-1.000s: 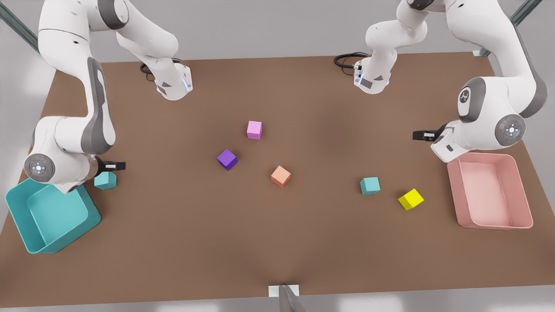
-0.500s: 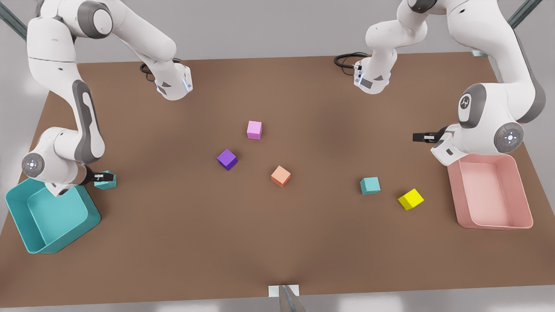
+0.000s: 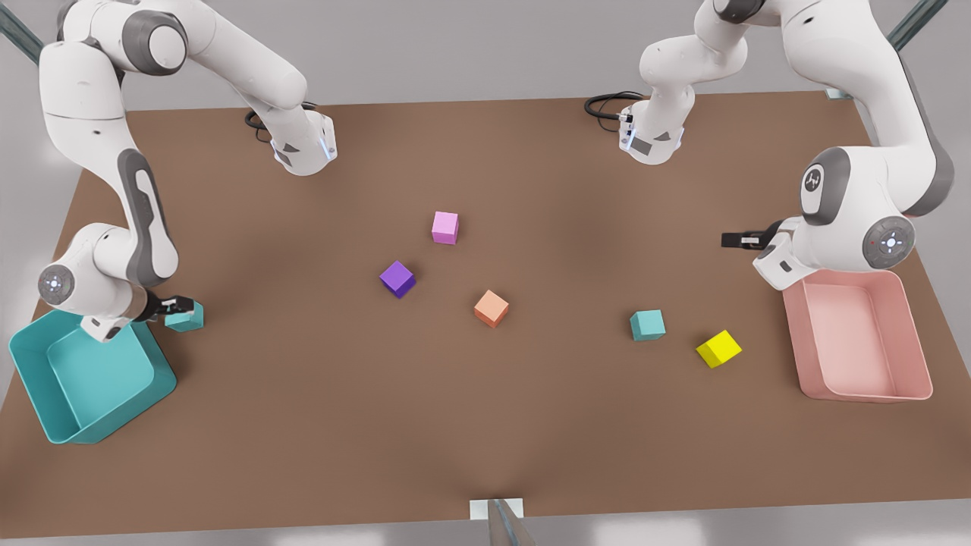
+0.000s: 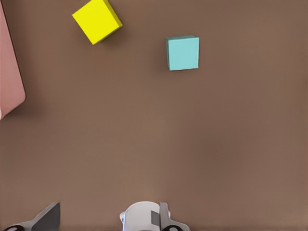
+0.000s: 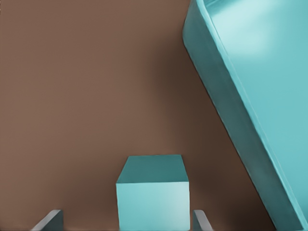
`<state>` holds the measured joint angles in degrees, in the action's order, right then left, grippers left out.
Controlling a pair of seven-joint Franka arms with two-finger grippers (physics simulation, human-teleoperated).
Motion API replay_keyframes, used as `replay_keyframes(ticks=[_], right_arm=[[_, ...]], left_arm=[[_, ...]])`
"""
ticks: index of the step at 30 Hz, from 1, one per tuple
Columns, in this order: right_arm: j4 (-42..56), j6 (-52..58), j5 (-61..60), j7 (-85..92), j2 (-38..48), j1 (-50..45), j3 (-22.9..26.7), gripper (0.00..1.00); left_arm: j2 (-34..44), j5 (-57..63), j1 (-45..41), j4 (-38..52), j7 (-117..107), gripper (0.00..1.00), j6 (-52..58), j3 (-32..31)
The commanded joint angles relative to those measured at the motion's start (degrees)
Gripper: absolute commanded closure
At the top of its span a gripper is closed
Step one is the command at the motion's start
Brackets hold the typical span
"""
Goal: Stack the two blue cubes on top of each other
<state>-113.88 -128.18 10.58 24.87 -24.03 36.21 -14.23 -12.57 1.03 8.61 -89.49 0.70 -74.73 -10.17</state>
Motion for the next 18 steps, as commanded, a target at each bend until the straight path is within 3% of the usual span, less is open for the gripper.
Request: replay_keyframes(ticks=[1, 18], right_arm=[[-0.29, -0.49, 0.06, 12.31, -0.14, 0.01, -0.01, 0.00], [-0.99, -2.16, -0.03, 11.96, -2.43, 1.50, 1.13, 0.00]], left_arm=[[-0.08, 0.03, 0.00, 0.02, -0.53, 0.00, 0.11, -0.02], [-0.35, 0.03, -0.08, 0.02, -0.44, 0.00, 0.55, -0.02]])
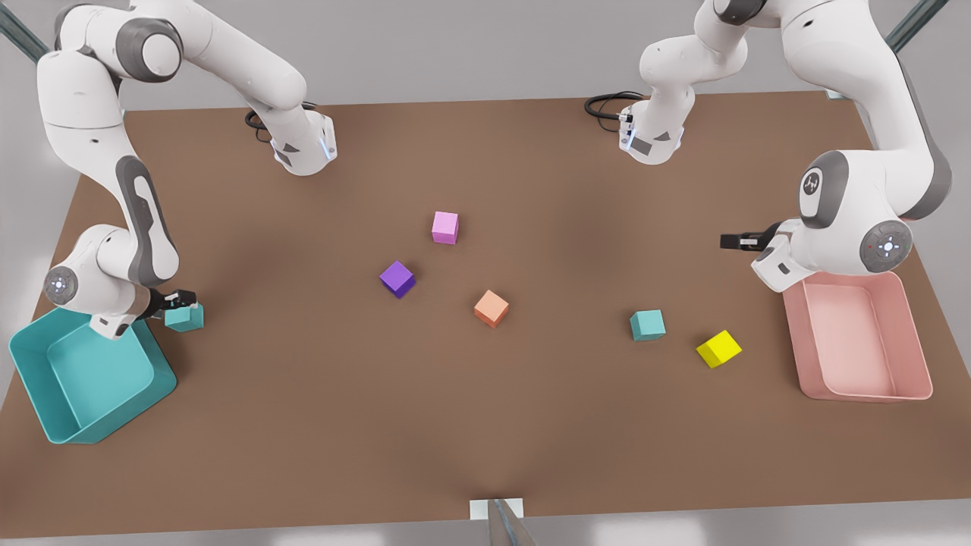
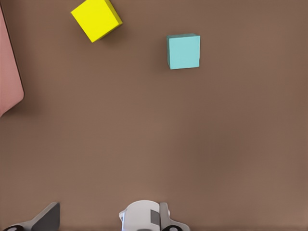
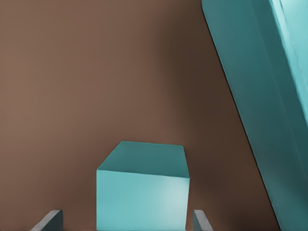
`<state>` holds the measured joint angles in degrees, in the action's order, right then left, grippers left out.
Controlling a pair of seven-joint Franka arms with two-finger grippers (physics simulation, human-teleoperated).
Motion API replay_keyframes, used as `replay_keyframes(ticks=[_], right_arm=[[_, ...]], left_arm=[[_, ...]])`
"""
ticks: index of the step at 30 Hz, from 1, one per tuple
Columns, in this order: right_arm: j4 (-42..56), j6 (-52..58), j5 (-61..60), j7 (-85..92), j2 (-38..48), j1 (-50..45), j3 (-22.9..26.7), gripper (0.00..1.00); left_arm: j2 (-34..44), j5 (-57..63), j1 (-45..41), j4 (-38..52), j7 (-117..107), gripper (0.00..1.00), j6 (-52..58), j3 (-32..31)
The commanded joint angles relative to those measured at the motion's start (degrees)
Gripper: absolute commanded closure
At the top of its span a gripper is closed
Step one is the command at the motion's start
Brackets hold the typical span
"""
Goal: Stack the two blue cubes on top of each other
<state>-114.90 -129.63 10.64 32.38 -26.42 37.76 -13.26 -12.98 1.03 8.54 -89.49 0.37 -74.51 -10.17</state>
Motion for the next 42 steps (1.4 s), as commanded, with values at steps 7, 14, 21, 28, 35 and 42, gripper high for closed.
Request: replay_keyframes(ticks=[7, 14, 21, 28, 35, 42], right_arm=[[0.02, -1.95, -0.09, 4.45, -1.53, -0.05, 0.95, 0.00], [-0.15, -3.27, 0.87, 4.36, -2.32, -0.05, 1.39, 0.22], [-0.24, -2.56, 0.96, 1.81, -1.88, -1.55, 1.30, 0.34], [1.25, 7.11, -2.46, -4.77, 3.57, -8.58, -2.30, 0.34], [14.78, 10.36, -8.44, -35.18, -0.03, -37.84, -2.21, 0.33], [40.62, 12.64, -7.65, -54.09, -17.52, -58.59, -2.13, 0.32]], left_arm=[[-0.47, 0.03, 0.07, 0.02, -0.20, 0.00, 0.33, -0.02], [-0.47, -1.12, -0.89, 0.55, -2.39, 0.00, -7.92, -1.25], [-0.73, -2.08, -13.20, -0.85, -5.82, 0.00, -10.30, 10.52], [-1.26, -2.08, -13.46, -6.04, -6.00, 0.00, -19.17, 10.52], [-6.80, -3.31, -17.33, -12.81, -12.50, 0.00, -39.22, 10.52], [-10.58, -3.31, -20.58, -12.55, -19.71, 0.00, -44.40, 10.52]])
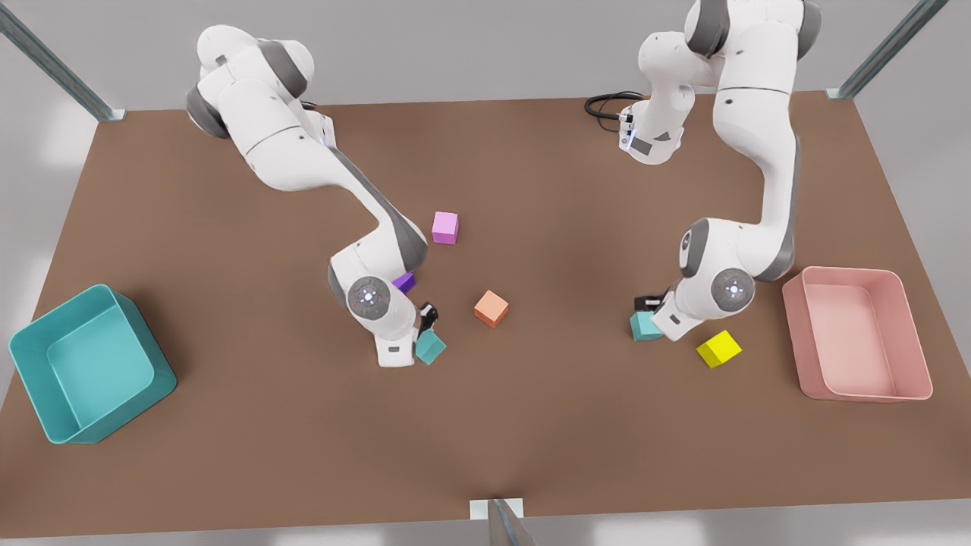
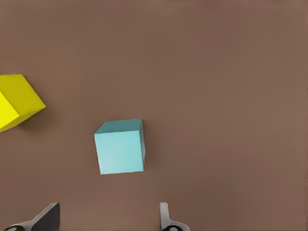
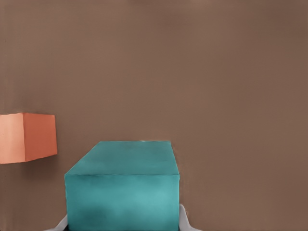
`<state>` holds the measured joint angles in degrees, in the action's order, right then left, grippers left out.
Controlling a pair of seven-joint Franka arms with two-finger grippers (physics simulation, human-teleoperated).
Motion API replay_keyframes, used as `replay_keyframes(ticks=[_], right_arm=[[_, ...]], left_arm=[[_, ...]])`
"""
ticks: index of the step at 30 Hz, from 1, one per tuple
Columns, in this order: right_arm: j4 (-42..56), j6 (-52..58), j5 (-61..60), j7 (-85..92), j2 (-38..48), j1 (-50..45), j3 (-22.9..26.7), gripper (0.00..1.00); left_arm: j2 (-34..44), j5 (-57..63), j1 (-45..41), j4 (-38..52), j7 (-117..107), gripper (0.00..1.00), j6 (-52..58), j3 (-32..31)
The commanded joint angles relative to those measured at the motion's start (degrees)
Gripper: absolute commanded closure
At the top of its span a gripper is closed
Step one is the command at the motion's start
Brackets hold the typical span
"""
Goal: Stack the two blue cubes on top of each other
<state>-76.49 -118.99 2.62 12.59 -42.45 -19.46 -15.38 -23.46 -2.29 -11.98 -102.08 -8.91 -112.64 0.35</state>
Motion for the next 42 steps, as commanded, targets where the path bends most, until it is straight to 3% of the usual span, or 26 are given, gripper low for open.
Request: replay_keyframes(ticks=[1, 5, 8, 9, 10, 17, 20, 26, 29, 32, 34, 35, 36, 37, 38, 42], right_arm=[[6.44, 2.01, 0.37, -36.49, -4.74, -3.48, 0.00, 0.32], [17.69, 0.96, 0.63, -42.56, -13.53, -9.01, 0.44, 0.32], [20.59, -1.24, 0.63, -44.32, -16.52, -10.51, 0.53, 0.32], [21.30, -1.85, 0.72, -44.67, -17.40, -11.21, 0.53, 0.22], [21.30, -2.73, 0.72, -44.67, -17.49, -11.65, 0.61, 0.00], [23.67, -2.38, -0.16, -44.58, -18.46, -11.65, 0.00, 0.00], [23.76, 9.03, -1.92, -43.44, -11.43, -3.66, -0.97, 0.00], [22.70, 32.15, 1.34, -7.06, -7.73, 24.38, -0.79, 0.00], [21.92, 52.01, 5.45, -4.77, 6.13, 25.26, -0.53, 0.00], [6.72, 48.43, 4.77, -8.28, 24.86, 25.26, -0.79, 0.00], [0.38, 42.09, 3.71, -9.87, 27.42, 25.00, -0.79, 0.00], [0.38, 41.56, 3.53, -9.95, 27.16, 25.00, -0.79, 0.00], [0.29, 41.48, 3.62, -9.95, 26.98, 25.00, -0.70, 0.00], [0.29, 41.30, 3.62, -9.95, 26.63, 25.17, -0.70, 0.00], [0.38, 41.30, 3.53, -9.95, 26.54, 25.17, -0.70, 0.00], [0.29, 41.04, 2.39, -9.95, 26.28, 25.26, -0.70, 0.00]], left_arm=[[-0.45, 0.00, 0.02, 0.04, -10.52, 0.00, -7.16, 0.00], [-2.56, 0.00, 0.73, -0.05, -11.48, 0.00, -7.16, 0.44], [-3.44, 0.00, 0.55, -0.14, -11.48, 0.00, -7.07, 0.44], [-3.96, 0.00, 0.46, -0.14, -11.48, 0.00, -7.16, 0.44], [-4.40, 0.00, 0.38, -0.14, -11.40, 0.00, -7.16, 0.44], [-7.48, -0.09, 0.73, -0.22, -11.31, 0.00, -9.18, 0.44], [-8.71, 0.00, 0.81, -0.22, -11.31, 0.00, -9.27, 0.44], [-10.38, 0.00, 0.81, -0.22, -11.31, 0.00, -9.27, 0.44], [-11.87, 0.00, 0.81, -0.22, -11.22, 0.00, -10.06, 0.44], [-13.11, 0.00, 0.81, -0.22, -11.22, 0.00, -11.20, 0.44], [-13.81, 0.00, 0.81, -0.22, -11.22, 0.00, -12.08, 0.36], [-13.81, 0.00, 0.81, -0.22, -11.22, 0.11, -12.43, 0.44], [-13.81, 0.00, 0.81, -0.22, -11.22, 0.34, -12.43, 0.44], [-13.81, 0.00, 0.81, -0.22, -11.22, 0.43, -12.43, 0.44], [-13.81, 0.00, 0.81, -0.22, -11.22, 0.48, -12.43, 0.44], [-13.11, 0.18, 0.81, -0.05, -11.04, 0.49, -12.26, 0.35]])
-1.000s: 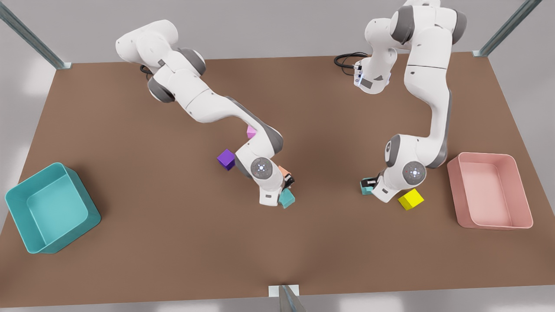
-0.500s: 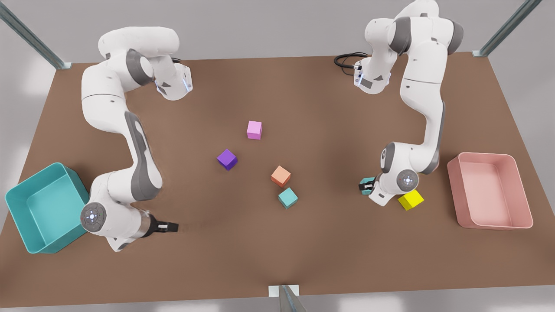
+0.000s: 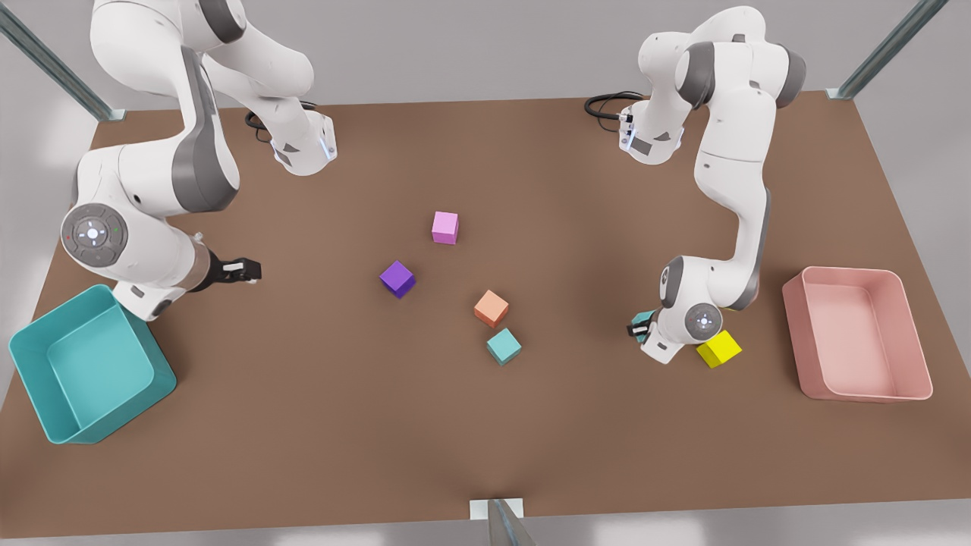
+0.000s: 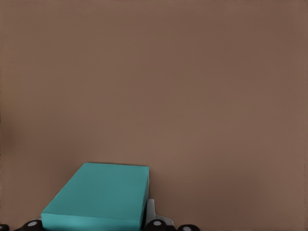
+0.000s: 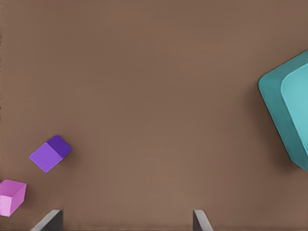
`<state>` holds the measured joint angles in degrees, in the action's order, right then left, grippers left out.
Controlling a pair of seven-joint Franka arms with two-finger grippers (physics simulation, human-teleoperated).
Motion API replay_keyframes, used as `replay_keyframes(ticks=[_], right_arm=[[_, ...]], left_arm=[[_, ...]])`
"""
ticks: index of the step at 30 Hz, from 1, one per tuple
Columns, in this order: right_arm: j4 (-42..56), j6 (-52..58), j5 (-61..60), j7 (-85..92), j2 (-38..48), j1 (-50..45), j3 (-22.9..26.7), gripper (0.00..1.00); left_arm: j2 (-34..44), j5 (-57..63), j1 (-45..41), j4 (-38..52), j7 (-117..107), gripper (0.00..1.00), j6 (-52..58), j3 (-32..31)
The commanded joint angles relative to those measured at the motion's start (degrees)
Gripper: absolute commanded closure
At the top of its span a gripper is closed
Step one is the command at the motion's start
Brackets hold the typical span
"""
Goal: Stack the two blue cubes on top of each other
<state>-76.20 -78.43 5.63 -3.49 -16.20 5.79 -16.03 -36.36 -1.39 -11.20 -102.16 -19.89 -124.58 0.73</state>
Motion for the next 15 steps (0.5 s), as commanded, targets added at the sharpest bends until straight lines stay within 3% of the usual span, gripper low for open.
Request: replay_keyframes(ticks=[1, 5, 8, 10, 15], right_arm=[[0.00, 0.47, -0.53, 6.12, 0.03, 0.10, 0.04, 0.00], [0.00, 0.47, -0.62, 6.12, -0.06, 0.10, 0.04, 0.00], [0.09, 0.38, -0.62, 6.21, -0.24, 0.19, 0.12, 0.00], [0.00, 0.38, -0.62, 6.21, -0.24, 0.19, 0.21, 0.00], [-0.09, 0.03, -0.62, 6.13, -0.68, 0.28, 0.30, 0.00]], left_arm=[[1.38, -0.72, -0.31, 0.12, -0.06, 0.49, -0.05, -0.02], [2.34, -0.81, -1.63, 1.96, -2.07, 0.49, 1.52, -1.95], [1.64, -0.37, -11.04, 18.05, -15.61, 0.48, 18.14, -2.66], [-0.11, -0.64, -15.34, 22.62, -17.81, 0.48, 18.32, -2.84], [-12.68, -2.13, -21.15, 41.42, -24.84, 0.48, 18.32, -2.92]])
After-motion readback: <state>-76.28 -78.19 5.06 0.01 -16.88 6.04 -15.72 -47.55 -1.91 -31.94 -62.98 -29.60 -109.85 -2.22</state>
